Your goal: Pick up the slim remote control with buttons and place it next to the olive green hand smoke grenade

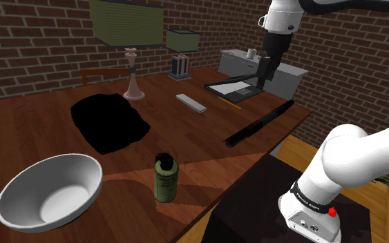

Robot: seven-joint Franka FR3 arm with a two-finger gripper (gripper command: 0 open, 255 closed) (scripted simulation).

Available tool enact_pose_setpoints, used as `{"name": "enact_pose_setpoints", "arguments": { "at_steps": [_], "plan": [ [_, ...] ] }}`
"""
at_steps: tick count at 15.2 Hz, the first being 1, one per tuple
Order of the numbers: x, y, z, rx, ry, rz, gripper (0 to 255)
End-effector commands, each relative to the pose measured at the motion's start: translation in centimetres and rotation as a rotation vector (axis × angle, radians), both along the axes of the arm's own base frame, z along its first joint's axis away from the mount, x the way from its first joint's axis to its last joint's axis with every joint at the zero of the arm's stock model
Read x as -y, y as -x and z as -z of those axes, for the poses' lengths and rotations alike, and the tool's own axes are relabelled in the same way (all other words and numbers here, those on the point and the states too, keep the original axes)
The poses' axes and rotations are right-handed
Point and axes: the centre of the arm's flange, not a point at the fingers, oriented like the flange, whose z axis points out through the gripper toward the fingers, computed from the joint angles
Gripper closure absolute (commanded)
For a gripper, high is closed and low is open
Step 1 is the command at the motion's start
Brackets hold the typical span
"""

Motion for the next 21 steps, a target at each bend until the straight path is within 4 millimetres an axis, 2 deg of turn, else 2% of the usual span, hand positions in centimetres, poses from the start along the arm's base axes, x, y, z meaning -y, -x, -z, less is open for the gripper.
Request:
{"name": "enact_pose_setpoints", "arguments": {
  "at_steps": [1,21],
  "plan": [
    [0.0,0.0,0.0,0.000,0.000,0.000,0],
    [6.5,-21.5,13.3,0.030,-0.049,-0.019,0]
  ]
}}
